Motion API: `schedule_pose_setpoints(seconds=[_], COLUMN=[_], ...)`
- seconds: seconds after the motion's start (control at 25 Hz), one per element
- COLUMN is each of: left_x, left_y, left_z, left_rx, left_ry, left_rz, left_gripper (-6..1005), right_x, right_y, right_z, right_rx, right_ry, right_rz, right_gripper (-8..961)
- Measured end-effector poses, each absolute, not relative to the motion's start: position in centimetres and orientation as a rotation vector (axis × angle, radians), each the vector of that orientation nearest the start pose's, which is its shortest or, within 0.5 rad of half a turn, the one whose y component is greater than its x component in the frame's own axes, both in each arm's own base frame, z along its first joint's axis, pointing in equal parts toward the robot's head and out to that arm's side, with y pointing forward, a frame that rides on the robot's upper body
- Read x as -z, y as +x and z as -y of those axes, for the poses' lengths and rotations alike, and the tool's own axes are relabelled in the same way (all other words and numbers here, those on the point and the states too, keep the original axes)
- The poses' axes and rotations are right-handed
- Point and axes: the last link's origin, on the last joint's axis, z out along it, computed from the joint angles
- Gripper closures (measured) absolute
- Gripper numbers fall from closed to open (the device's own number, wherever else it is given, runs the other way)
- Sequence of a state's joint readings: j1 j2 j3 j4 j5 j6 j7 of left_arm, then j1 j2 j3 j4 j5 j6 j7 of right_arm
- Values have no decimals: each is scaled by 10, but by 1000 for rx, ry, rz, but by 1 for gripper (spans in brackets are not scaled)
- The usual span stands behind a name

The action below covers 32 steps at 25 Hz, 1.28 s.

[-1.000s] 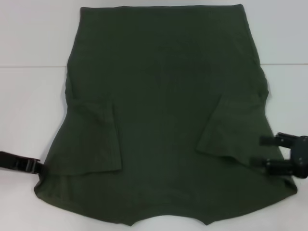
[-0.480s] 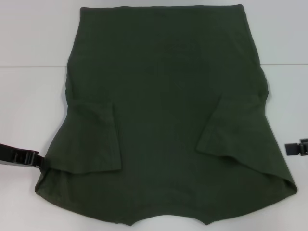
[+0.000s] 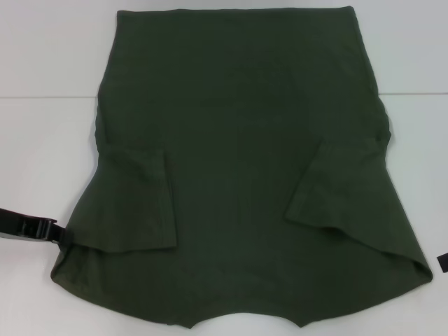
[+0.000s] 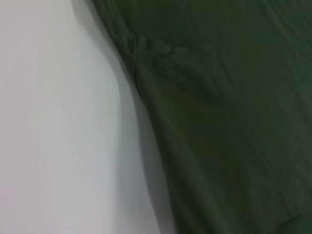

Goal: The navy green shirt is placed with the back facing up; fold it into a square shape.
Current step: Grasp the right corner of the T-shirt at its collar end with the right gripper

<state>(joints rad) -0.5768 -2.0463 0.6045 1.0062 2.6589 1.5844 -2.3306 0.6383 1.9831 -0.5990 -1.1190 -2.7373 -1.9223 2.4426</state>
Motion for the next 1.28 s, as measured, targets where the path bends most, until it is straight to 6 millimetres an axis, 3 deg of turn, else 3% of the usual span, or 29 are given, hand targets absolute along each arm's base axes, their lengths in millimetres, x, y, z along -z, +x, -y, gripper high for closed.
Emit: schedule_pose_setpoints(seconds=[0.44, 1.28], left_x=[-68, -67], left_y=[-310, -310], left_z=[-341, -342], left_rx=[-45, -45], left_ry=[-2254, -2262], left_rz=[1586, 1570], left_gripper=[983, 984], right_x=[-79, -59], right_y=[303, 308], right_z=[-326, -335], right_rx=[204, 189], right_ry=[-2298, -2286], right_rz=[-1820, -1788], right_gripper=[42, 74])
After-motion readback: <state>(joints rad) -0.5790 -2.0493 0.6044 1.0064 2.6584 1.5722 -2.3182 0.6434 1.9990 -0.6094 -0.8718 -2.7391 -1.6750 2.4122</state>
